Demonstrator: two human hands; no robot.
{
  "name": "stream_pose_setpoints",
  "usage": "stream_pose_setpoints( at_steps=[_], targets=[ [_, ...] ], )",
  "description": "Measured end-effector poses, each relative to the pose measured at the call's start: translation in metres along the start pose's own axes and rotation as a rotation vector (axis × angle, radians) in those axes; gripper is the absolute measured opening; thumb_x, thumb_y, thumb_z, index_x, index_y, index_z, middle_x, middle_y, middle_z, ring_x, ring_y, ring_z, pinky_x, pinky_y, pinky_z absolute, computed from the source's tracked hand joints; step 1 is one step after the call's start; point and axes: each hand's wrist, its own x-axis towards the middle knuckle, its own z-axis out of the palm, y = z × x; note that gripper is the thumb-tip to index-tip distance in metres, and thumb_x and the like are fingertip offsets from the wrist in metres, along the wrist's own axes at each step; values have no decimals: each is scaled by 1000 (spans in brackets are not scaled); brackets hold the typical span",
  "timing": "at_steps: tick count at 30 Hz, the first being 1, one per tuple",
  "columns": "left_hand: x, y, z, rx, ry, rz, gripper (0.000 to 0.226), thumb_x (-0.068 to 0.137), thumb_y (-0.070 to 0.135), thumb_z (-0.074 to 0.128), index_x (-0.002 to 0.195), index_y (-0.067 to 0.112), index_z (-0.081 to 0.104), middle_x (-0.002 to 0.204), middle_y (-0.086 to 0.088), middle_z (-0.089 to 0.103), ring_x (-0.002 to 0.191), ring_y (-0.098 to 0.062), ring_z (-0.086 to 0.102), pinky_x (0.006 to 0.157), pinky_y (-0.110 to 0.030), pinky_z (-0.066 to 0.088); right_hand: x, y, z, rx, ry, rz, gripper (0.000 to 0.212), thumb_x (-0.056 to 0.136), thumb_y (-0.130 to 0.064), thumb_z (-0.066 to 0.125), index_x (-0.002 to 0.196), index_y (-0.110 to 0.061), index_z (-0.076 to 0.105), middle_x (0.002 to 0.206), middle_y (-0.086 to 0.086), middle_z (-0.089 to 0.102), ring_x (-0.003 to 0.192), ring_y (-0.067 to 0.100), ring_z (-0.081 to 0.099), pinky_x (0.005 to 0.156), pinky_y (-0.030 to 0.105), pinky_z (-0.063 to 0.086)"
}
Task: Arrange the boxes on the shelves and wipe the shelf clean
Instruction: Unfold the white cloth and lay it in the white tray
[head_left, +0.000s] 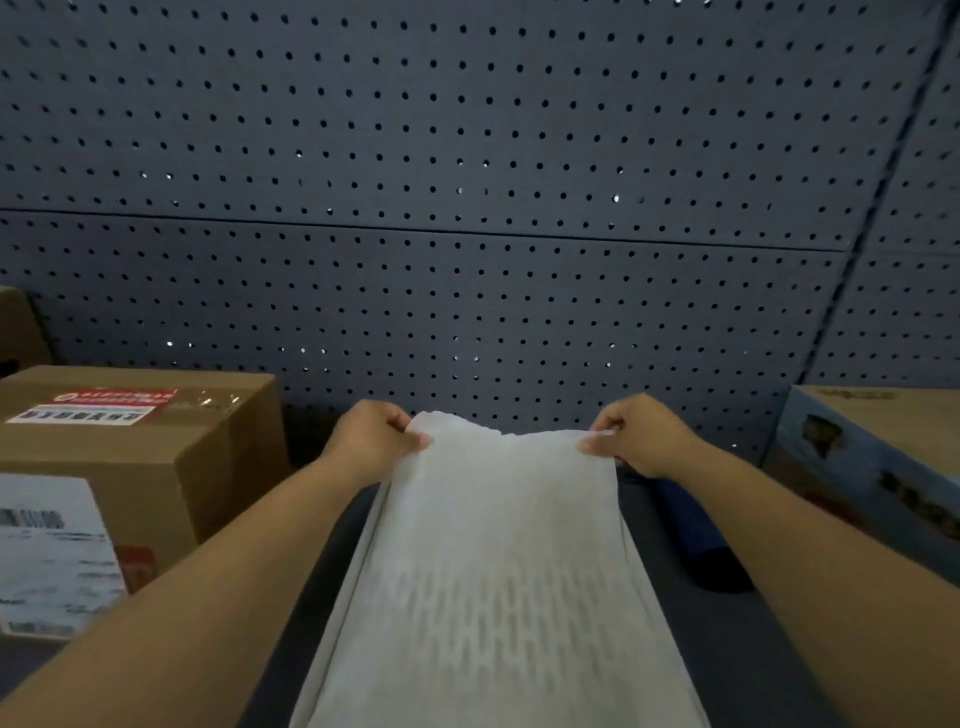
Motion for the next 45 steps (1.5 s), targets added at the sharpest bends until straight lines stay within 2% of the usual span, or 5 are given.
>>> stream_pose_setpoints(
  at_steps=[11,22,29,34,45],
  targets=[
    [25,-13,16,123,-3,-19,19,81,21,71,67,19,59,79,-1,63,81,-19,59,75,-31,44,26,17,24,-58,18,7,11,82,-23,72,78,-13,68,76,-2,63,72,15,57,63,26,45],
    [31,-21,21,285,74,153,39,81,5,68,118,13,58,119,-13,53,112,-32,49,95,-39,45,22,10,32,-208,171,-97,26,85,-23,69,108,-10,65,108,7,61,95,21,59,84,32,49],
    [10,-3,29,676,-266,265,33,93,32,48,124,27,55,130,3,56,122,-21,48,106,-39,24,1,-17,42,-637,-250,-72,45,95,-52,40,130,-27,53,130,-5,57,120,20,48,108,45,21],
    [-1,-6,36,905,-475,230,32,95,45,31,92,21,51,99,2,56,101,-20,49,106,-46,20,-3,-14,56,-691,-328,-24,41,96,-53,31,71,-23,45,79,-7,51,96,19,51,110,57,9],
    [2,-12,36,798,-356,280,34,92,48,38,107,23,54,113,2,59,112,-22,52,102,-43,20,-6,-19,56,-577,-202,0,47,93,-55,40,125,-24,55,129,-5,56,123,19,48,110,51,14]
  ],
)
